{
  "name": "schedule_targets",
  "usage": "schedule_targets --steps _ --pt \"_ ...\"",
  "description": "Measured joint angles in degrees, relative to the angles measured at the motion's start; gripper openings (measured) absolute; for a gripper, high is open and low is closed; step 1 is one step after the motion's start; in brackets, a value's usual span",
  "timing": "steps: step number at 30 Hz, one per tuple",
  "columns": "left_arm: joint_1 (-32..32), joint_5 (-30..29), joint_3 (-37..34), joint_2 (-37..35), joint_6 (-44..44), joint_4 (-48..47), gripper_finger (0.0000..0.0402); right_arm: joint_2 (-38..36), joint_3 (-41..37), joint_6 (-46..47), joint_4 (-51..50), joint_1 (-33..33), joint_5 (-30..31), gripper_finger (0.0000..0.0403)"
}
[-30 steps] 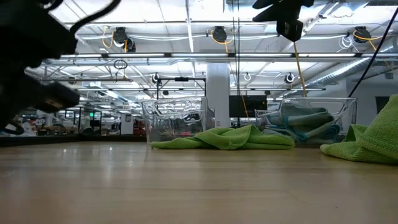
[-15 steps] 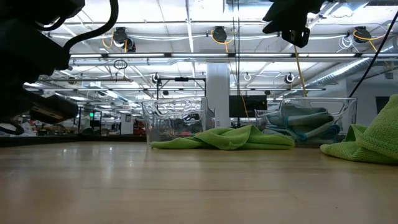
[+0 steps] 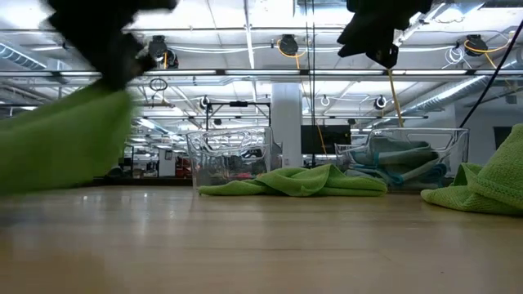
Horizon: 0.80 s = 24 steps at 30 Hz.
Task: Fold microfiber towels
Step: Fold the bottom left green microfiber towel
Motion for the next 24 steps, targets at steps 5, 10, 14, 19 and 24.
schedule_targets --steps 5,10,14,19,24 --pt "2.14 -12.08 9.08 -2.05 -3.76 -1.10 0.0001 0.00 0.00 -3.44 0.20 -3.04 0.11 0.0091" --pt "4.94 -22.60 18.06 -3.11 -3.37 -1.46 0.0001 0.00 0.00 -6.64 5.30 -4.44 -0.91 0.0091" --pt "8.27 -27.96 24.34 -3.31 -0.18 -1.36 0.0001 0.00 0.00 -9.28 15.27 -4.40 -2.62 0.0099" --pt "12.75 -29.32 31.42 -3.28 8.10 -0.91 0.0001 0.00 0.00 -9.50 28.67 -4.40 -3.17 0.0126" --pt "17.34 -26.01 35.14 -3.31 15.72 4.88 0.0001 0.00 0.00 -9.45 38.78 -4.40 -3.15 0.0169"
